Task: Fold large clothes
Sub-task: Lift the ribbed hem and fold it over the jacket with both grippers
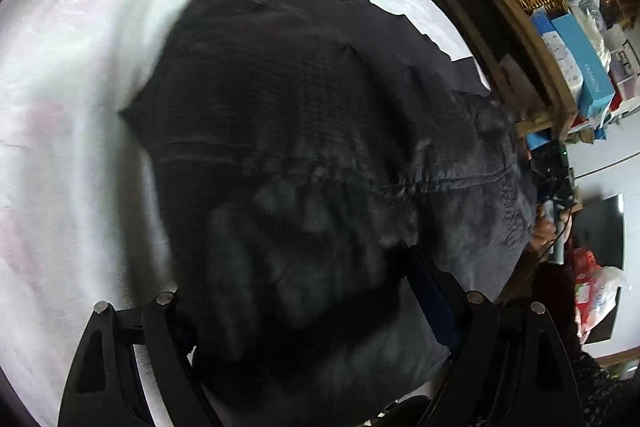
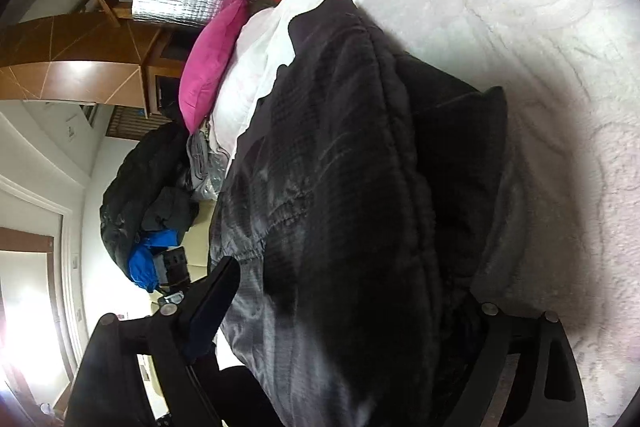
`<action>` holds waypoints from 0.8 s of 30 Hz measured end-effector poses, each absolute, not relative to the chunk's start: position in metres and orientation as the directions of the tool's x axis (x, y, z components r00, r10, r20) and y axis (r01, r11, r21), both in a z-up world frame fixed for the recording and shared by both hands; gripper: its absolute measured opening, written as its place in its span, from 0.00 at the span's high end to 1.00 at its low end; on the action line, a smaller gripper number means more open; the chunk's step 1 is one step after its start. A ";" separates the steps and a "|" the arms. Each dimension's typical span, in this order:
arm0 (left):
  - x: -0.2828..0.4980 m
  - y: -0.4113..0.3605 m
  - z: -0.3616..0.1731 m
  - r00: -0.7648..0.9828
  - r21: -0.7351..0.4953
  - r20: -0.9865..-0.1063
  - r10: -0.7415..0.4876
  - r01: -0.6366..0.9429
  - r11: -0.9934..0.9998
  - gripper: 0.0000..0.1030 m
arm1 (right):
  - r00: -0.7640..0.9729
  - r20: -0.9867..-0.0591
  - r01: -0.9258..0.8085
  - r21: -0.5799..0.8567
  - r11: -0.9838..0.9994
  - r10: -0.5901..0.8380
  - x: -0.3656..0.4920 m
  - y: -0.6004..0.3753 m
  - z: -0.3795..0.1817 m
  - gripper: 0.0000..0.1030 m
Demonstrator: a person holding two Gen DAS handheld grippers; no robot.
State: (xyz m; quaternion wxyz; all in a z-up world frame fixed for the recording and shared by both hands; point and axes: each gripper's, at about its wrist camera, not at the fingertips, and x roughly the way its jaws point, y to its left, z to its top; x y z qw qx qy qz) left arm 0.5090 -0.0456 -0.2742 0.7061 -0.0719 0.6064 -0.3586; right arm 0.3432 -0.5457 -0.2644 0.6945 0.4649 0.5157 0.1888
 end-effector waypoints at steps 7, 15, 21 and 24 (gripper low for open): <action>0.525 -0.040 -0.269 0.041 -0.631 -0.737 -0.674 0.314 0.709 0.20 | 0.420 -0.524 0.217 0.851 0.478 0.741 0.343 -0.541 -0.266 0.10; 0.514 -0.048 -0.249 0.162 -0.536 -0.773 -0.614 0.352 0.767 0.57 | 0.423 -0.640 0.187 0.754 0.629 0.642 0.344 -0.519 -0.242 0.44; 0.506 -0.049 -0.229 0.208 -0.539 -0.741 -0.639 0.384 0.750 0.66 | 0.477 -0.641 0.122 0.726 0.677 0.601 0.343 -0.510 -0.210 0.57; 0.499 -0.043 -0.216 0.228 -0.558 -0.703 -0.674 0.411 0.721 0.67 | 0.507 -0.620 0.100 0.732 0.673 0.599 0.340 -0.512 -0.197 0.59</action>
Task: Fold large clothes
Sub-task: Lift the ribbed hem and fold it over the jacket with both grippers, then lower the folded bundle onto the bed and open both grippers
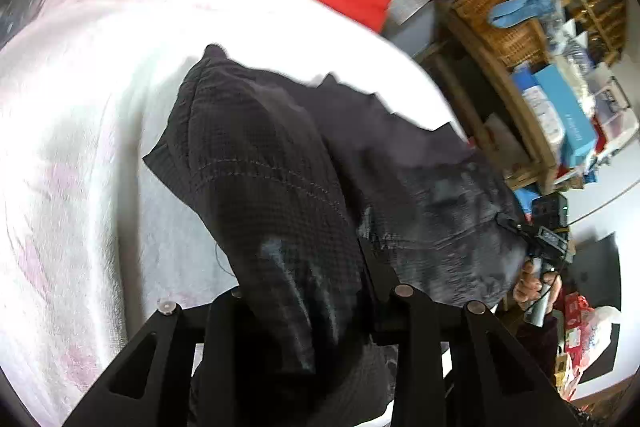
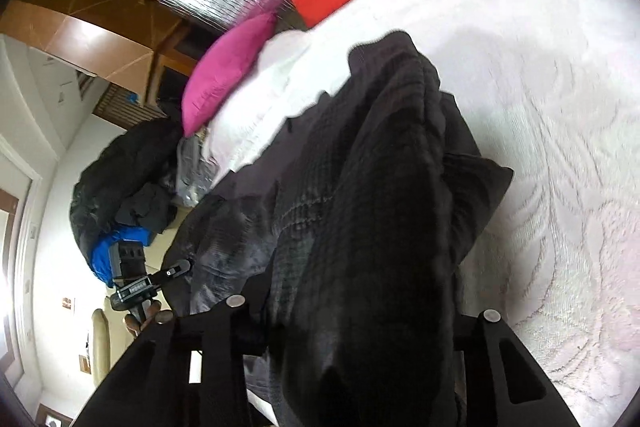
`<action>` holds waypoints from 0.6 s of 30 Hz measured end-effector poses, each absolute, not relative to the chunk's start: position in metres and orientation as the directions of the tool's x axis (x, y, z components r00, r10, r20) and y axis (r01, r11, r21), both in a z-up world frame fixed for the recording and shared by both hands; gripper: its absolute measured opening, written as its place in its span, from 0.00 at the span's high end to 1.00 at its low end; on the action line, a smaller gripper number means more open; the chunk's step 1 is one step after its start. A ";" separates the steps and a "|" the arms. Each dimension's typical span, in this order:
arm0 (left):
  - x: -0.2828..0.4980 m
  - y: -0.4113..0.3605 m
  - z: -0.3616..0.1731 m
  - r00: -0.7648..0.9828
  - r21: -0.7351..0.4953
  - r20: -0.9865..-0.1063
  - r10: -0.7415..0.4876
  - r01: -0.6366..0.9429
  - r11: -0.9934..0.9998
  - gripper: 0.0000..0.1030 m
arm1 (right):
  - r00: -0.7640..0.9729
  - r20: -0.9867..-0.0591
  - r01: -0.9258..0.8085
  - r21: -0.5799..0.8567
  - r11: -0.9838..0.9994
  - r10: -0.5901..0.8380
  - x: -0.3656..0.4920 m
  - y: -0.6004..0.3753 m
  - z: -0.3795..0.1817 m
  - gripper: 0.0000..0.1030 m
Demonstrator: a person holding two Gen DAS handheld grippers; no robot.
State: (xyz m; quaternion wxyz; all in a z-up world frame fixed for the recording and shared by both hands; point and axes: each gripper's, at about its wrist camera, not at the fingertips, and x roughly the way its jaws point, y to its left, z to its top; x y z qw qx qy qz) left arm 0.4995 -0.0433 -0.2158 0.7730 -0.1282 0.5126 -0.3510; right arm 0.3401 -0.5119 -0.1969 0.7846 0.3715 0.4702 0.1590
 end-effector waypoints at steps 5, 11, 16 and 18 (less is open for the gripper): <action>0.497 -0.036 -0.224 0.220 -0.547 -0.720 -0.658 0.406 0.733 0.60 | 0.524 -0.616 0.100 0.731 0.675 0.588 0.336 -0.517 -0.195 0.59; 0.513 -0.035 -0.265 0.149 -0.515 -0.806 -0.572 0.298 0.804 0.39 | 0.470 -0.669 0.231 0.722 0.652 0.575 0.335 -0.539 -0.233 0.59; 0.513 -0.040 -0.280 0.126 -0.504 -0.826 -0.549 0.269 0.821 0.31 | 0.443 -0.677 0.289 0.729 0.621 0.588 0.336 -0.544 -0.249 0.41; 0.510 -0.040 -0.282 0.119 -0.504 -0.831 -0.544 0.256 0.825 0.28 | 0.425 -0.710 0.343 0.700 0.626 0.561 0.335 -0.547 -0.252 0.29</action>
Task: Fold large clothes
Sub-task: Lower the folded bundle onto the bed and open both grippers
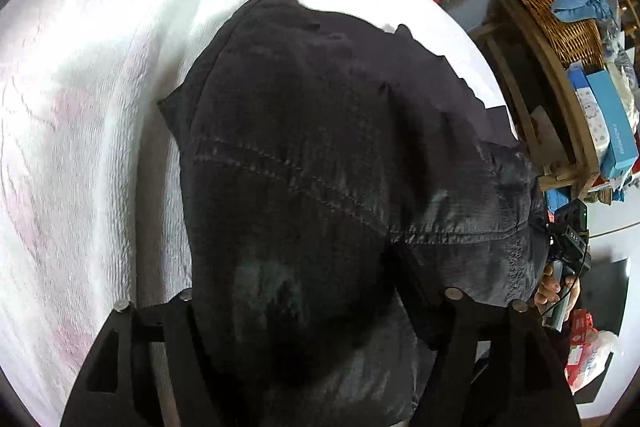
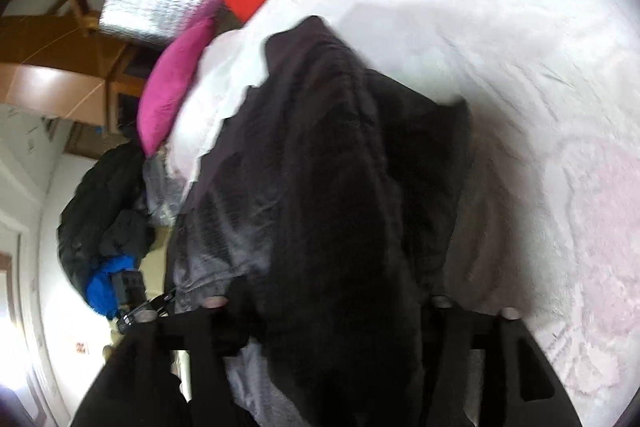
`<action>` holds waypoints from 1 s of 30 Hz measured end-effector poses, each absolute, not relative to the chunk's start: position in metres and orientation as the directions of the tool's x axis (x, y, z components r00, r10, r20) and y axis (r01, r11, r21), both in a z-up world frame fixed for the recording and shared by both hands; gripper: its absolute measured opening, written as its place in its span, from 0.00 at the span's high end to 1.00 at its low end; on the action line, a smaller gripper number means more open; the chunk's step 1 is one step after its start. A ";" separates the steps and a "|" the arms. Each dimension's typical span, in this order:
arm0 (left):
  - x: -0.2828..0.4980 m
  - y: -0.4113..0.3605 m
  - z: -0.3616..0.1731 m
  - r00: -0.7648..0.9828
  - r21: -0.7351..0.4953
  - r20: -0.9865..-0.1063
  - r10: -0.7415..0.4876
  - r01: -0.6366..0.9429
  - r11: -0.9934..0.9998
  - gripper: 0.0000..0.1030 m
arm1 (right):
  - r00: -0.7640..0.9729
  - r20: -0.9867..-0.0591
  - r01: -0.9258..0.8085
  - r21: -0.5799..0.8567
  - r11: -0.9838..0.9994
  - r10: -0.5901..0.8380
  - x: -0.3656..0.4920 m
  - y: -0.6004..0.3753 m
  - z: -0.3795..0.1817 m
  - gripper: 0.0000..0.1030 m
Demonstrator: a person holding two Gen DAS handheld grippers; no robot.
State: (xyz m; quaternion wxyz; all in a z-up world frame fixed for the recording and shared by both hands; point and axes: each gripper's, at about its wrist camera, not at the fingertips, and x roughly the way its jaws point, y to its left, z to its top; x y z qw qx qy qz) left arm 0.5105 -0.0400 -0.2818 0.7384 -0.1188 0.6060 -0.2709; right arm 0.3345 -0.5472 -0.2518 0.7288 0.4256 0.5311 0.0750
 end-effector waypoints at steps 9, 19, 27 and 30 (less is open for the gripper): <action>0.461 -0.001 -0.233 0.290 -0.347 -0.855 -0.429 0.295 0.890 0.26 | 0.533 -0.758 0.372 0.610 0.699 0.377 0.309 -0.564 -0.203 0.27; 0.371 0.073 -0.201 0.481 -0.356 -0.777 -0.407 0.198 0.913 0.23 | 0.686 -0.702 0.252 0.478 0.841 0.193 0.280 -0.525 -0.142 0.26; 0.341 0.029 -0.195 0.547 -0.269 -0.749 -0.374 0.265 0.926 0.23 | 0.745 -0.627 0.059 0.402 0.914 0.228 0.256 -0.438 -0.124 0.26; 0.349 0.000 -0.197 0.577 -0.179 -0.750 -0.323 0.293 0.939 0.23 | 0.707 -0.672 0.045 0.354 0.934 0.221 0.253 -0.410 -0.139 0.27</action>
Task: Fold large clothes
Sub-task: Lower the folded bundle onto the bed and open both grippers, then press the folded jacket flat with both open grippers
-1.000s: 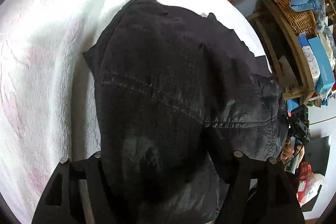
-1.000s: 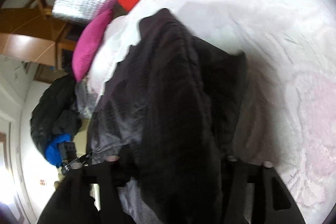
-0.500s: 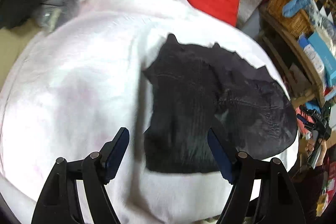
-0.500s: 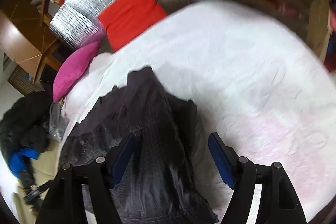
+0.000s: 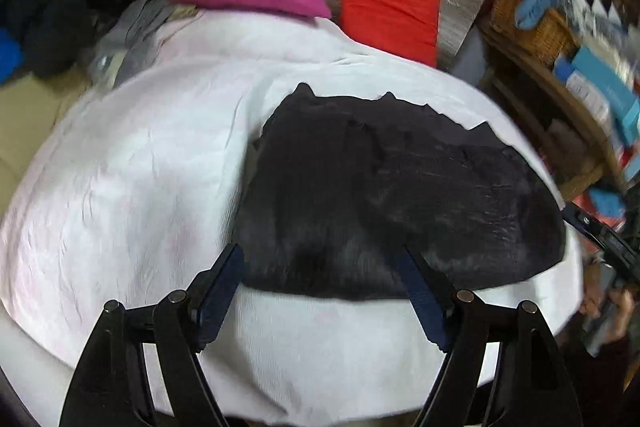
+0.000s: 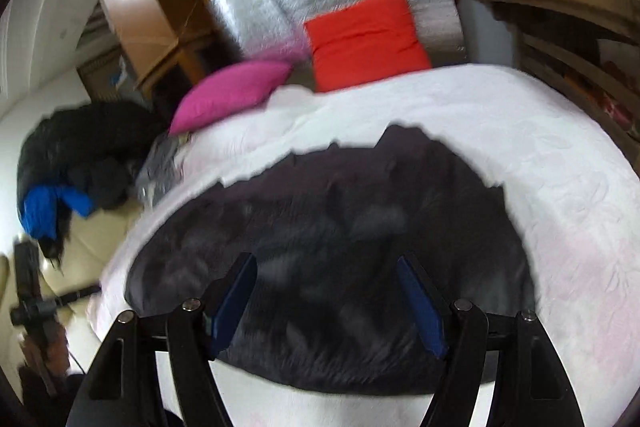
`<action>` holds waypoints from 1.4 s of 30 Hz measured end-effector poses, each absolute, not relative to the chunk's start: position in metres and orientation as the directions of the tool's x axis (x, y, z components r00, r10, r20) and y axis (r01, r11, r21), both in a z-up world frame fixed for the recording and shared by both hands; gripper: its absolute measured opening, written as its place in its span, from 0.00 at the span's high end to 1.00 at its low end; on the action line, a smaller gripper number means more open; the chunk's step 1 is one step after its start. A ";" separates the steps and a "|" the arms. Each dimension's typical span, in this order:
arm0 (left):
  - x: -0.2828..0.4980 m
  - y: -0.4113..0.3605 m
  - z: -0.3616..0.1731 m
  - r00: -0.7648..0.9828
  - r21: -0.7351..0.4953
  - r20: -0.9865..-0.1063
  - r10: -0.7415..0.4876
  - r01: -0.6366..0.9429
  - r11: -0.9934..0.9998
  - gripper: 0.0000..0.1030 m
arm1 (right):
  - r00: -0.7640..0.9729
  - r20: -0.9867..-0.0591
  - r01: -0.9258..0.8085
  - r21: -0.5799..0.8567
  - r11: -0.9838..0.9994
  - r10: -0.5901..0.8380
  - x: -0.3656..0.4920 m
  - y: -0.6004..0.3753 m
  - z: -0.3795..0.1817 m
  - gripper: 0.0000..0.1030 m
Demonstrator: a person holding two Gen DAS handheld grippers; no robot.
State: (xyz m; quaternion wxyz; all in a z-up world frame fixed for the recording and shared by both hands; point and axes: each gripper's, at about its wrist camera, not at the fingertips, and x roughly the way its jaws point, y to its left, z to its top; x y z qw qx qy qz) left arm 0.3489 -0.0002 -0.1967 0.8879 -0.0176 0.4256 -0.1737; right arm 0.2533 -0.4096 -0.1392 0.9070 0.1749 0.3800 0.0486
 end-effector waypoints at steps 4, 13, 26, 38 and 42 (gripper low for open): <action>0.376 -0.023 -0.225 0.534 -0.072 -0.816 -0.221 0.286 0.956 0.23 | 0.628 -0.757 0.098 0.308 0.946 0.182 0.254 -0.403 -0.166 0.28; 0.386 -0.002 -0.235 0.456 -0.150 -0.853 -0.252 0.249 0.957 0.20 | 0.554 -0.814 0.097 0.270 0.958 0.174 0.269 -0.403 -0.183 0.28; 0.409 -0.057 -0.228 0.582 0.144 -0.813 0.000 0.202 0.969 0.20 | 0.537 -0.841 0.289 0.257 0.922 0.066 0.327 -0.425 -0.195 0.28; 0.386 -0.067 -0.230 0.646 0.235 -0.762 0.040 0.219 0.947 0.20 | 0.547 -0.836 0.321 0.160 0.934 -0.045 0.298 -0.426 -0.181 0.28; 0.385 -0.067 -0.229 0.647 0.234 -0.762 0.039 0.218 0.947 0.20 | 0.509 -0.858 0.310 0.111 0.944 -0.067 0.304 -0.420 -0.190 0.28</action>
